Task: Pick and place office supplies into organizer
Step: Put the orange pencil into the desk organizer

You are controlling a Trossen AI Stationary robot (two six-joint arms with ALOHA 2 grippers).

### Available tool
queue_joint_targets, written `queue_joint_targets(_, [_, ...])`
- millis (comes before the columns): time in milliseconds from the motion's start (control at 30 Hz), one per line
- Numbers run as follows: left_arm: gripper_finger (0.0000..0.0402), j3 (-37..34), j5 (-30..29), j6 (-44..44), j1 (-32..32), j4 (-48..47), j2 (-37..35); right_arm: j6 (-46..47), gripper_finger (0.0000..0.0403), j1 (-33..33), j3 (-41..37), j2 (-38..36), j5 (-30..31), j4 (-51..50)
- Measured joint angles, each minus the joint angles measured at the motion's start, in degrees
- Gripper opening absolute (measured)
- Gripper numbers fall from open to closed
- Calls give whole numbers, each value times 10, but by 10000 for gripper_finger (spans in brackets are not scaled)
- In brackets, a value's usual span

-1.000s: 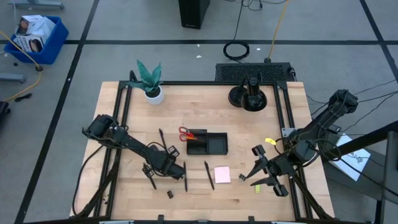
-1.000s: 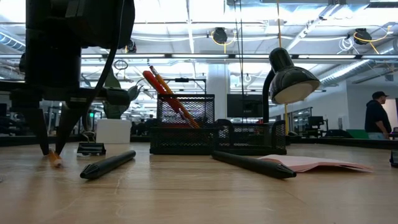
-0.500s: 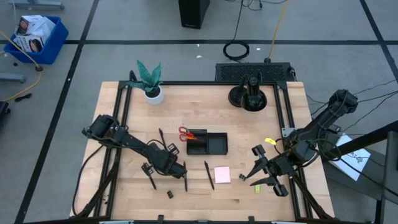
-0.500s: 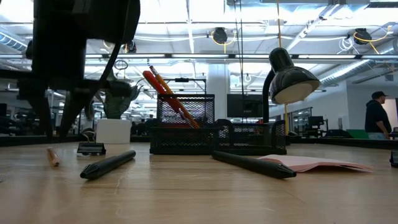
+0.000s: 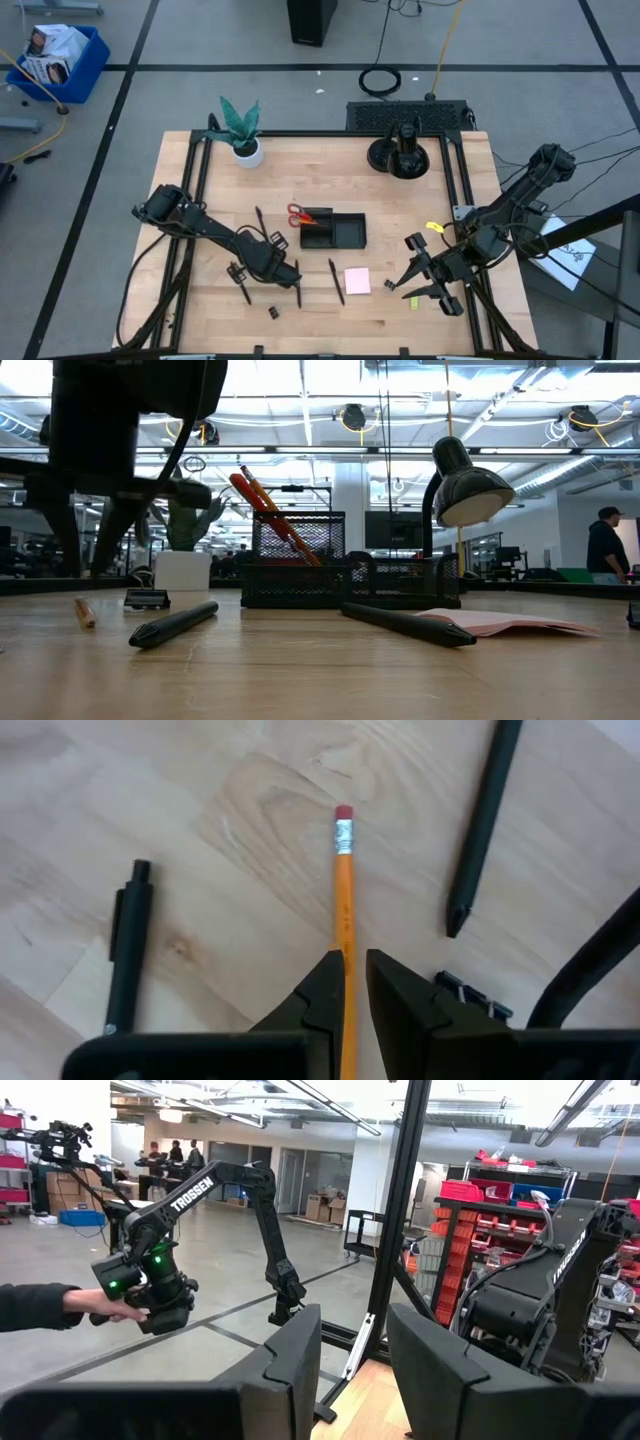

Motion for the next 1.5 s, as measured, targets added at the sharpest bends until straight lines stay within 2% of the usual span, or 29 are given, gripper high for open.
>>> queue_joint_targets(633, [53, -2, -21, 3, 0, -4, -1, 0, 112, 0, 0, 0, 0, 0])
queue_joint_targets(767, [73, -2, -23, 9, 0, -5, -1, 0, 112, 0, 0, 0, 0, 0])
queue_joint_targets(1067, [145, -2, -23, 5, 2, -9, 3, 0, 112, 0, 0, 0, 0, 0])
queue_joint_targets(1300, [154, -17, -4, 3, 7, 1, 3, 0, 112, 0, 0, 0, 0, 0])
queue_joint_targets(1500, [154, -43, -4, 2, 7, 45, 3, 0, 112, 0, 0, 0, 0, 0])
